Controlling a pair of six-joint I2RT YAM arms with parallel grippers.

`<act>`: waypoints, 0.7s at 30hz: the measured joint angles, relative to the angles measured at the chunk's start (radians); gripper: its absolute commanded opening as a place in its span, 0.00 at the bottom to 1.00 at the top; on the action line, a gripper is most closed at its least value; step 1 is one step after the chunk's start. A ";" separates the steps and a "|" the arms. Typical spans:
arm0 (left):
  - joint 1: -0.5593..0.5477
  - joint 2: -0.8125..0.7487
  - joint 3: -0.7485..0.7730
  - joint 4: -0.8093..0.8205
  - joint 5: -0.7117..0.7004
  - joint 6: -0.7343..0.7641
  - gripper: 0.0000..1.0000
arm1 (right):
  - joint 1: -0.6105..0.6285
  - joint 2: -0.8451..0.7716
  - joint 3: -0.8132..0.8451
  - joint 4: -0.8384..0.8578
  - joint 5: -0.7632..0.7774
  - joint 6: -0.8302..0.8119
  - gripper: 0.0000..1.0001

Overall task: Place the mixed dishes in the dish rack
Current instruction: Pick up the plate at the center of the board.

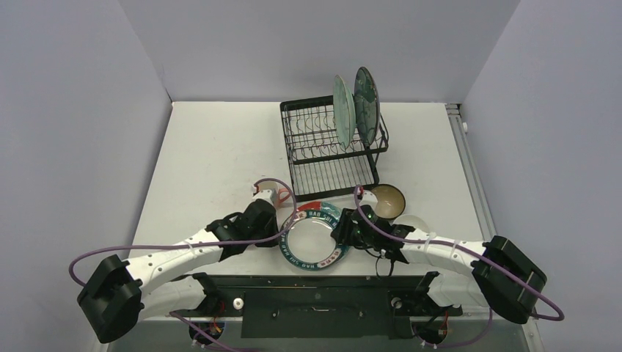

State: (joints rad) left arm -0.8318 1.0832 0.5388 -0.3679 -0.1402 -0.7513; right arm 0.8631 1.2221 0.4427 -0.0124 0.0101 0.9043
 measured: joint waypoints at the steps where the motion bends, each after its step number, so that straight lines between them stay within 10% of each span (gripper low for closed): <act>1: 0.001 -0.002 -0.002 0.003 -0.003 0.000 0.00 | 0.000 0.000 -0.006 0.014 0.000 0.006 0.38; 21: 0.002 -0.022 -0.043 0.061 -0.013 -0.002 0.00 | -0.058 -0.090 -0.170 0.214 -0.096 0.148 0.39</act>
State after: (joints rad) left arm -0.8295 1.0615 0.4957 -0.3065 -0.1535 -0.7532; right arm 0.8047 1.1320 0.2726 0.2020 -0.0860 1.0519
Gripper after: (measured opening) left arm 0.034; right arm 0.388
